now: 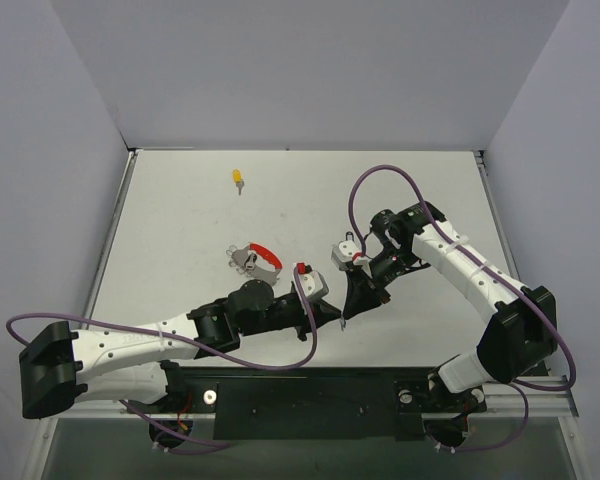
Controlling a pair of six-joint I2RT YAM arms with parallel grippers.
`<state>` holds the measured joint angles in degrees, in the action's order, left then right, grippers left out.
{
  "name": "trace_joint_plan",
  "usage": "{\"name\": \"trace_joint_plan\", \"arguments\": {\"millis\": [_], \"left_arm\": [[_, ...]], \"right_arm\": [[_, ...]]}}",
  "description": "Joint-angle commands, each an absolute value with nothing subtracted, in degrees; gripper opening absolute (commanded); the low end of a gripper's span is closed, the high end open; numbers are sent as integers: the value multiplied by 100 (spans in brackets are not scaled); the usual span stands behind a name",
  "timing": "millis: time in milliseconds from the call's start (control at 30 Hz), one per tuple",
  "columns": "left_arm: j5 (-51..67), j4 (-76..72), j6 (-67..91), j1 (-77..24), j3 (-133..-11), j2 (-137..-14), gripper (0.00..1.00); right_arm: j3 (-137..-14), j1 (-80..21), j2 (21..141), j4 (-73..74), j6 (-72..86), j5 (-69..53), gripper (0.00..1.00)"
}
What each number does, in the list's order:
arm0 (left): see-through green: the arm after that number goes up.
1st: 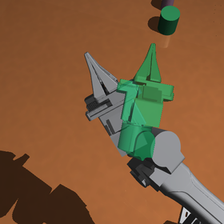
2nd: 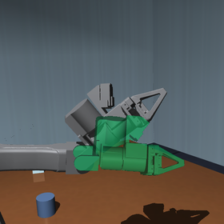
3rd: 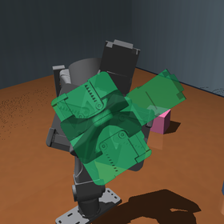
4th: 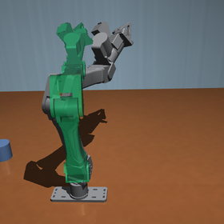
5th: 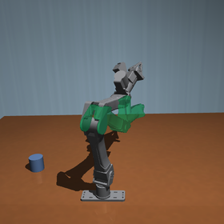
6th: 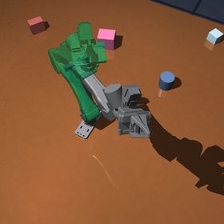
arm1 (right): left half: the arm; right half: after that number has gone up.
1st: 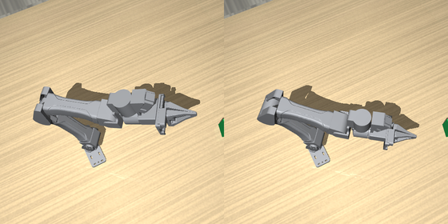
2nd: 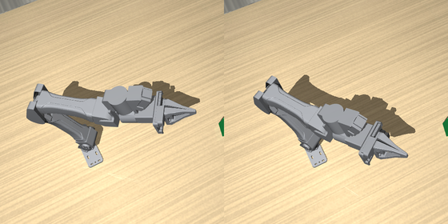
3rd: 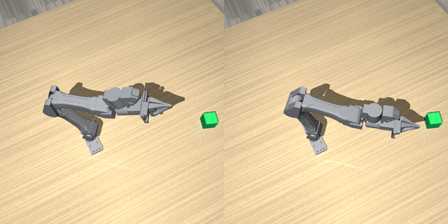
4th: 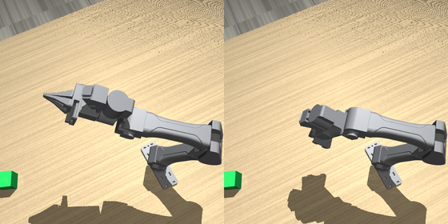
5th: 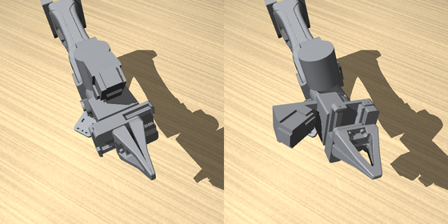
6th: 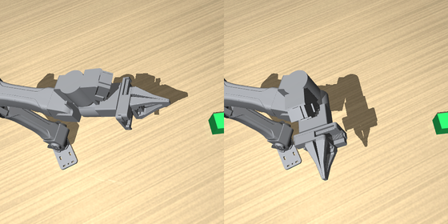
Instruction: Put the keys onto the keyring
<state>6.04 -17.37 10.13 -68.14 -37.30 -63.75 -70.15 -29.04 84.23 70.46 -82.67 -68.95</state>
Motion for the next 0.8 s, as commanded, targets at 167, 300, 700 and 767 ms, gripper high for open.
{"name": "trace_joint_plan", "arguments": {"millis": [167,300,700,767], "left_arm": [[264,-2092,1248,-6697,-3621,-6092,40],[44,-2110,1231,-6680,-3446,-5767,54],[-1063,-19,774,-5882,-3787,-4448,79],[-1037,579,555,-5609,-3989,-4377,80]], "right_arm": [[-7005,-2901,8367,7286,-8288,-6970,0],[-6935,-2743,8341,7242,-8297,-6996,0],[-6004,-891,7700,6636,-7542,-6206,0],[-5889,-416,7524,6592,-7367,-5900,0]]}}
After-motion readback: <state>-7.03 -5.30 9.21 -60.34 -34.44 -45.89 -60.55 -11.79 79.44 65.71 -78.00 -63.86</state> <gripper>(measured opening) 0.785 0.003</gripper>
